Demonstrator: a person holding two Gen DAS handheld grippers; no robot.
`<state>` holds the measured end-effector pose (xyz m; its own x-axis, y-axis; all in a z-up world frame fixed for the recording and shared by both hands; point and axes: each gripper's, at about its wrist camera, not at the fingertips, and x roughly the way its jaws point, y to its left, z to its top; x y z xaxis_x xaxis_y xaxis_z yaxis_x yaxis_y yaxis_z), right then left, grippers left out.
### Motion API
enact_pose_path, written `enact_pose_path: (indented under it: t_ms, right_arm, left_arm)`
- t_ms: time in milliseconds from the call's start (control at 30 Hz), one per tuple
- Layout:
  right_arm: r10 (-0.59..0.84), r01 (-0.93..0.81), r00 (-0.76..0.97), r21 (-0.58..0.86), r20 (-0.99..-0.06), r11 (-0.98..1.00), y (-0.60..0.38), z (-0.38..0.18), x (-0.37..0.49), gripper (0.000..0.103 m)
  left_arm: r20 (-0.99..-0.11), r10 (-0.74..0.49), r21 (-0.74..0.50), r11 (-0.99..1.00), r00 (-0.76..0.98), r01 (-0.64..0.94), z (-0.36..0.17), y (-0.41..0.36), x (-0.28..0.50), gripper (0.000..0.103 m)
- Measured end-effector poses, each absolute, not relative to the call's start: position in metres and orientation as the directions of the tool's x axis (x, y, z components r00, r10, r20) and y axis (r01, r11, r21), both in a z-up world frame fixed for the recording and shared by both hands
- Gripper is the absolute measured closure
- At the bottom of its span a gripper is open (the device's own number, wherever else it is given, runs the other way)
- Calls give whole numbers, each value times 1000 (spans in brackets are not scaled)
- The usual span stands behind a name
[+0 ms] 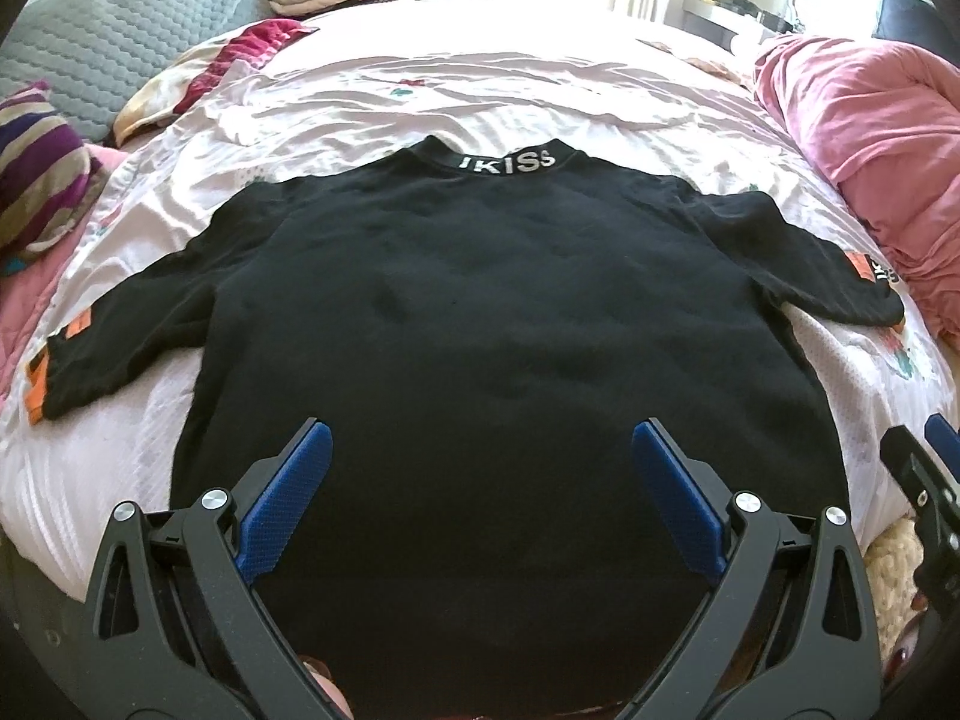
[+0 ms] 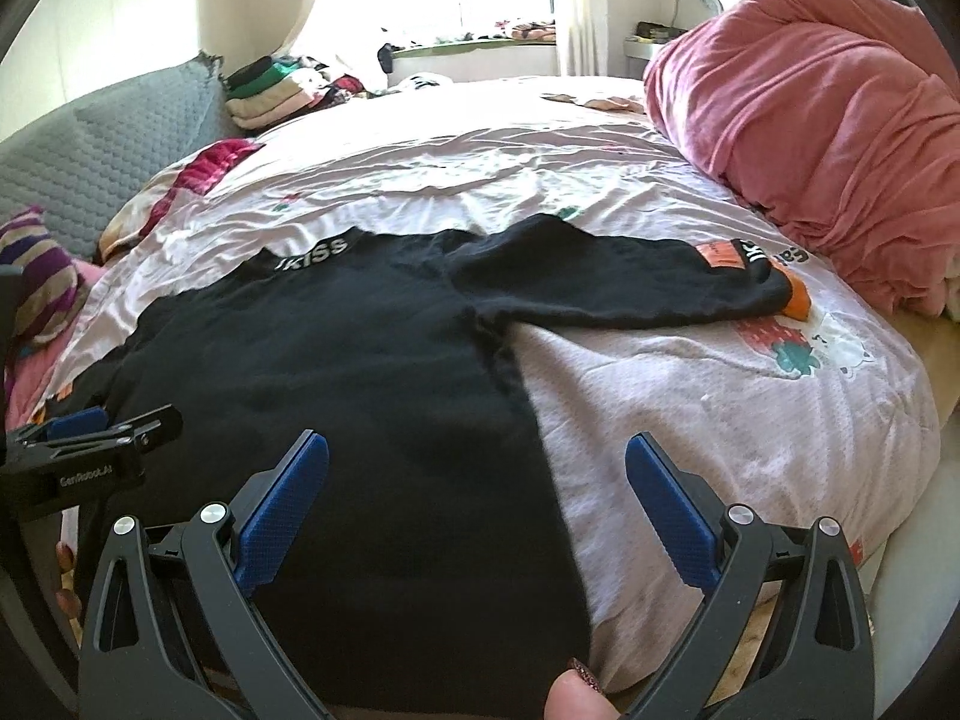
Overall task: Fold small clothes
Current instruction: 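Move the right tool to the orange sleeve cuff and close on it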
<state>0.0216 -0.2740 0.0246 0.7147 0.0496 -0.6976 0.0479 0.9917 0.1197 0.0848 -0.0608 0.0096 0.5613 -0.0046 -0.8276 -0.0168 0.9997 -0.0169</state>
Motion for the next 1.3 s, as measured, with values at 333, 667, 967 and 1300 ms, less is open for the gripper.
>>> enact_pose_path:
  t_ms: [333,667,967,1300]
  right_arm:
    - [1,158,710,161,-704,974,-324,20,49,4]
    - [-24,306,683,256,-730,917,-392,4,80,4]
    - [-27,410,648,319,-761,854,-439,-21,109,4]
    - [23,493,643,437,-765,752,-482,-43,141,4]
  left_arm:
    - [-841,-19,-14,1000,541,14,2,-82,110,9]
    - [-843,-9,1,1000,537,18,-4,-93,139,9]
    - [-860,-26,-19,1000,509,19,-12,-96,169,9]
    - [-869,-61,-58,998,491,22,-17,-104,206,9]
